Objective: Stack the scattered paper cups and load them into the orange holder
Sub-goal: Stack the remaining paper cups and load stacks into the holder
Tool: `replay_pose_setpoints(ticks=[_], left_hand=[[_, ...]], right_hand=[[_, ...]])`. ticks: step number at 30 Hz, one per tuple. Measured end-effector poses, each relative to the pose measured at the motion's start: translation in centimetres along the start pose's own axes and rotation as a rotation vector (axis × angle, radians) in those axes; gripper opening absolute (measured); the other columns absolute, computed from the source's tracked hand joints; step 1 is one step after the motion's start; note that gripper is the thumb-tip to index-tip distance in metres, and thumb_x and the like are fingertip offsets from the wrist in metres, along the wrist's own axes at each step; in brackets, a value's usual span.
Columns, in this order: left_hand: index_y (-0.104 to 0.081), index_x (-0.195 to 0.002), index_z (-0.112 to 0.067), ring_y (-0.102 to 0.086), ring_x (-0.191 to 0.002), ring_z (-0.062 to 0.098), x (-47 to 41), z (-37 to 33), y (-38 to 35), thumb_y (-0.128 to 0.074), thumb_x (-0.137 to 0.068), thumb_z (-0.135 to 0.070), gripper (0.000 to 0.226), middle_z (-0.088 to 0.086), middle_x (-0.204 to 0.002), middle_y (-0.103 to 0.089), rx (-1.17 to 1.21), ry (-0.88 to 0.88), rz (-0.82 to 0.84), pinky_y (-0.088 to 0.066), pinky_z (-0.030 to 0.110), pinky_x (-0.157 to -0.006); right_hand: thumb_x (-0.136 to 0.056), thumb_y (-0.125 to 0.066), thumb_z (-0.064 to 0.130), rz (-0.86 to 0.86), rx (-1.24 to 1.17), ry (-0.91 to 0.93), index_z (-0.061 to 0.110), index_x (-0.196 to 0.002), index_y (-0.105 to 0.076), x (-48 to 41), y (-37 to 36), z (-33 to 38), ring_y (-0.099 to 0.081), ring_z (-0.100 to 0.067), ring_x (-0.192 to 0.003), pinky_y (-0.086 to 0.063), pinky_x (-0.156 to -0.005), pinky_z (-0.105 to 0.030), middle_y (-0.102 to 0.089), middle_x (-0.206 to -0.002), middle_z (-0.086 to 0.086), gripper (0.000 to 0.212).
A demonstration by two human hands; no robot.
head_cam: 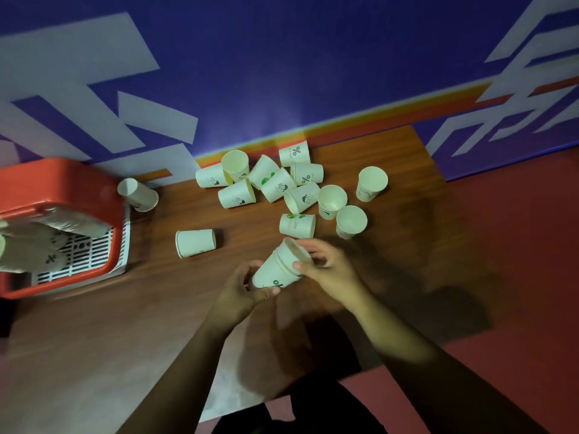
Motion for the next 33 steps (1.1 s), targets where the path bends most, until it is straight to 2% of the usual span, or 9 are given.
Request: replay_pose_setpoints(ticks=[4,8,13,17,19,25,28,30,33], left_hand=[[-0.062,-0.122,-0.029,-0.064,-0.114,0.019,-0.4,-0.8,0.7,-0.095,-0.066,-0.04,0.066,-0.003,-0.123,-0.069,0.019,-0.029,-0.036,-0.058,0.04,-0.092],[-0.062,-0.122,-0.029,-0.065,-0.113,0.023,-0.8,-0.7,1.0,-0.093,-0.068,-0.041,0.063,-0.002,-0.121,-0.07,0.03,-0.02,-0.053,-0.055,0.043,-0.095],[-0.06,-0.114,-0.029,-0.066,-0.107,0.014,-0.5,-0.1,0.7,-0.086,-0.083,-0.022,0.041,-0.004,-0.118,-0.07,0.076,0.04,-0.097,-0.055,0.027,-0.082],[-0.066,-0.123,-0.021,-0.071,-0.108,0.016,0.0,1.2,0.9,-0.089,-0.071,-0.048,0.063,-0.003,-0.117,-0.076,0.046,0.053,-0.115,-0.052,0.02,-0.076],[-0.065,-0.122,-0.02,-0.071,-0.107,0.015,0.2,1.5,1.1,-0.089,-0.077,-0.041,0.055,-0.004,-0.115,-0.076,0.048,0.072,-0.124,-0.052,0.019,-0.074],[-0.062,-0.123,-0.021,-0.068,-0.107,0.013,0.1,1.3,0.8,-0.085,-0.083,-0.033,0.048,-0.004,-0.117,-0.073,0.088,0.092,-0.135,-0.051,0.024,-0.077],[-0.062,-0.118,-0.025,-0.066,-0.109,0.013,0.0,1.4,0.8,-0.086,-0.082,-0.033,0.044,-0.006,-0.117,-0.071,0.079,0.079,-0.133,-0.051,0.025,-0.078],[-0.062,-0.116,-0.026,-0.066,-0.11,0.013,-0.1,1.5,0.9,-0.087,-0.081,-0.033,0.043,-0.005,-0.118,-0.071,0.083,0.073,-0.125,-0.052,0.026,-0.08],[-0.063,-0.116,-0.026,-0.067,-0.107,0.014,0.1,1.4,1.1,-0.086,-0.083,-0.027,0.04,-0.004,-0.116,-0.071,0.072,0.046,-0.085,-0.052,0.023,-0.078]], right_hand=[[-0.078,-0.083,0.025,0.059,-0.055,-0.075,0.025,-0.14,-0.051,-0.5,-1.3,-0.4,-0.06,-0.009,-0.114,-0.049,-0.086,-0.018,-0.063,-0.125,0.004,0.07],[-0.084,-0.077,0.032,-0.048,-0.02,-0.112,0.02,-0.135,-0.055,-2.4,0.7,-0.3,-0.06,-0.011,-0.11,-0.045,-0.077,-0.012,-0.061,-0.123,-0.001,0.057],[-0.085,-0.072,0.026,-0.51,0.857,0.098,0.014,-0.114,-0.069,-5.7,6.4,-1.8,-0.052,-0.029,-0.11,-0.044,-0.095,-0.038,-0.057,-0.116,-0.01,0.032],[-0.087,-0.071,0.022,-0.491,1.021,-0.02,0.012,-0.117,-0.07,-7.2,7.8,-4.0,-0.048,-0.03,-0.115,-0.041,-0.1,-0.038,-0.055,-0.122,-0.012,0.032],[-0.089,-0.068,0.019,-0.468,1.065,-0.025,0.012,-0.114,-0.072,-7.4,8.0,-4.5,-0.048,-0.029,-0.114,-0.042,-0.097,-0.037,-0.056,-0.122,-0.011,0.026],[-0.088,-0.07,0.017,-0.544,0.889,0.118,0.007,-0.106,-0.075,-5.8,8.0,-2.3,-0.052,-0.029,-0.11,-0.044,-0.091,-0.033,-0.056,-0.115,-0.011,0.021],[-0.087,-0.072,0.019,-0.577,0.609,0.22,0.007,-0.098,-0.076,-3.4,6.9,0.2,-0.046,-0.011,-0.102,-0.034,-0.081,-0.01,-0.052,-0.114,-0.008,0.017],[-0.087,-0.073,0.017,-0.523,0.427,0.231,0.007,-0.094,-0.076,-2.2,5.6,1.2,-0.046,0.0,-0.095,-0.037,-0.075,0.0,-0.049,-0.12,-0.003,0.014],[-0.084,-0.075,0.012,-0.358,0.149,0.077,0.008,-0.094,-0.076,-1.9,3.4,1.3,-0.057,-0.005,-0.102,-0.042,-0.073,0.0,-0.052,-0.127,0.003,0.01]])
Point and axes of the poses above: each hand's wrist, its own x-axis away from the middle knuckle, its own y-axis out of the back of the hand, z = x × y, the point moved 3 cm from there along -x, towards the middle knuckle
